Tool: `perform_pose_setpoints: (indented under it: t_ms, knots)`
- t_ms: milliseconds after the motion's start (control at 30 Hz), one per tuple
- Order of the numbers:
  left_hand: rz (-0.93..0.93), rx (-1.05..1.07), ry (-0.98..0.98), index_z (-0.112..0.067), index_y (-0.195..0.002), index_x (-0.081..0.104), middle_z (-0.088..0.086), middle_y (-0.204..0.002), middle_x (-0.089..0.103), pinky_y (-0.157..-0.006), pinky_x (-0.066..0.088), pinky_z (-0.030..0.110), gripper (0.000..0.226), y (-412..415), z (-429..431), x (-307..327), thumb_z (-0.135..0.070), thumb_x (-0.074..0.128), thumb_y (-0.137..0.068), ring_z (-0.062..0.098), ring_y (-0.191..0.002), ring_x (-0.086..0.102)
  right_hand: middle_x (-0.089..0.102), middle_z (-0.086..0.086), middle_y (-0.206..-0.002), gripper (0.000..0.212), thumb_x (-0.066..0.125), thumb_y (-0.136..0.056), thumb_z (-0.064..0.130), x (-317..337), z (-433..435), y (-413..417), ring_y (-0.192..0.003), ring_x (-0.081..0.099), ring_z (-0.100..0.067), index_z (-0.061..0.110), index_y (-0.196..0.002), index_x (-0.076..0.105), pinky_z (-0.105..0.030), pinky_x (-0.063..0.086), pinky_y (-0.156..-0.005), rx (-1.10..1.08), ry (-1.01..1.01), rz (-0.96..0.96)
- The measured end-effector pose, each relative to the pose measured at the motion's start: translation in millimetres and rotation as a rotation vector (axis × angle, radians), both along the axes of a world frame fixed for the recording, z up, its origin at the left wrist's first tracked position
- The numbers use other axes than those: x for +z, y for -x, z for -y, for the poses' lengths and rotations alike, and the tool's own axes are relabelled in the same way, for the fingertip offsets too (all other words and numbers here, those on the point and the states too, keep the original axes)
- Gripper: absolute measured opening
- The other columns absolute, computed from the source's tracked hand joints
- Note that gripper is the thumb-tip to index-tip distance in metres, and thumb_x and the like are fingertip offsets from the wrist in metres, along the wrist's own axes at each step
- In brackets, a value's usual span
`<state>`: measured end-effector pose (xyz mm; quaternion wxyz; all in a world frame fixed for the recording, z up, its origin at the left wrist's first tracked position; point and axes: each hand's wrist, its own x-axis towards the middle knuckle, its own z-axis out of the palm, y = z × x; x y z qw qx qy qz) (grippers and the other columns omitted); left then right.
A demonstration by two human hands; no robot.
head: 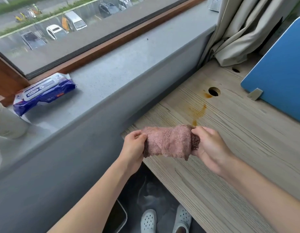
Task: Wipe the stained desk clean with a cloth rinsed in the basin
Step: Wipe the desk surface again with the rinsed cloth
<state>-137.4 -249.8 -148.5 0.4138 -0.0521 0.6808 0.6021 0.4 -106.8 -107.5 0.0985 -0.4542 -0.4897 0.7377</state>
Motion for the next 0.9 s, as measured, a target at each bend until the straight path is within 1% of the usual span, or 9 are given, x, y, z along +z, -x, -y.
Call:
perform_pose_setpoints:
  t_ms: [100,167,267,433,533,667,767,833,900]
  knots:
    - [-0.147,-0.312,0.203,-0.015,-0.131,0.052,0.002,-0.126,0.059,-0.102,0.050,0.042,0.050,-6.6,3.7,1.8,-0.048,0.060,-0.094,0.016,-0.112,0.060,0.064,-0.024,-0.097,0.023,0.040,-0.104,0.008,0.1,9.8,4.4,-0.088,0.063,-0.030,-0.008,-0.107,0.057,-0.045,0.053,-0.075,0.076,0.016,-0.005]
    - [-0.034,-0.415,0.057,-0.015,-0.124,0.061,0.002,-0.123,0.065,-0.099,0.050,0.037,0.053,-14.3,5.1,4.9,-0.057,0.054,-0.093,0.015,-0.110,0.062,0.061,-0.024,-0.095,0.026,0.038,-0.104,0.009,-3.2,17.6,7.2,-0.087,0.060,-0.030,-0.013,-0.110,0.052,-0.046,0.053,-0.075,0.129,0.024,0.005]
    - [0.215,-0.371,-0.153,-0.008,-0.118,0.067,0.014,-0.113,0.072,-0.094,0.054,0.046,0.040,-24.4,5.0,6.3,-0.041,0.052,-0.101,0.032,-0.105,0.069,0.069,-0.027,-0.106,0.027,0.037,-0.103,0.004,-8.5,28.0,8.7,-0.098,0.067,-0.036,-0.009,-0.117,0.056,-0.053,0.057,-0.087,0.237,0.076,0.036]
    - [0.098,-0.211,-0.098,-0.003,-0.117,0.063,0.018,-0.105,0.074,-0.088,0.056,0.053,0.021,-26.5,8.1,-7.0,-0.002,0.062,-0.095,0.038,-0.099,0.071,0.073,-0.019,-0.098,0.016,0.051,-0.095,0.000,-14.4,26.5,6.9,-0.092,0.073,-0.029,0.004,-0.098,0.065,-0.052,0.060,-0.082,0.343,-0.093,0.234]
    - [0.083,-0.200,-0.045,-0.007,-0.116,0.063,0.015,-0.106,0.074,-0.091,0.056,0.052,0.026,-22.8,4.9,-17.4,-0.002,0.067,-0.091,0.034,-0.100,0.071,0.073,-0.016,-0.098,0.009,0.057,-0.096,0.003,-21.9,26.8,5.4,-0.088,0.074,-0.029,0.007,-0.101,0.063,-0.047,0.063,-0.074,0.338,-0.082,0.286]
    - [-0.214,-0.273,0.264,-0.020,-0.133,0.050,0.001,-0.131,0.054,-0.091,0.049,0.029,0.049,-8.3,9.9,-38.0,-0.025,0.073,-0.089,0.015,-0.113,0.057,0.055,-0.007,-0.127,0.047,0.058,-0.098,0.021,-49.0,27.9,-2.1,-0.101,0.062,-0.021,0.016,-0.140,0.039,-0.032,0.055,-0.079,0.701,-0.765,0.693]
    - [-0.302,-0.134,0.492,-0.012,-0.143,0.036,0.008,-0.141,0.041,-0.102,0.043,0.034,0.060,4.2,21.7,-57.9,-0.019,0.066,-0.091,0.023,-0.124,0.048,0.025,-0.006,-0.161,0.059,0.046,-0.102,0.021,-74.9,37.2,-15.6,-0.146,0.030,-0.022,0.017,-0.156,0.022,-0.036,0.026,-0.121,0.957,-1.256,0.505]
    - [-0.171,-0.078,0.516,-0.005,-0.139,0.034,0.011,-0.134,0.047,-0.097,0.046,0.036,0.055,9.4,21.0,-69.0,-0.015,0.063,-0.093,0.027,-0.120,0.051,0.002,-0.004,-0.167,0.057,0.031,-0.106,0.029,-94.6,47.4,-18.3,-0.154,-0.002,-0.021,0.015,-0.159,0.013,-0.038,-0.006,-0.121,1.199,-1.366,0.368]
    - [0.005,-0.032,0.452,-0.003,-0.127,0.043,0.012,-0.124,0.057,-0.085,0.051,0.035,0.037,15.3,12.7,-75.4,-0.011,0.060,-0.095,0.026,-0.105,0.059,-0.013,-0.004,-0.164,0.061,0.019,-0.107,0.040,-113.5,53.3,-15.3,-0.149,-0.018,-0.020,0.012,-0.159,0.004,-0.040,-0.010,-0.122,1.344,-1.403,0.355]
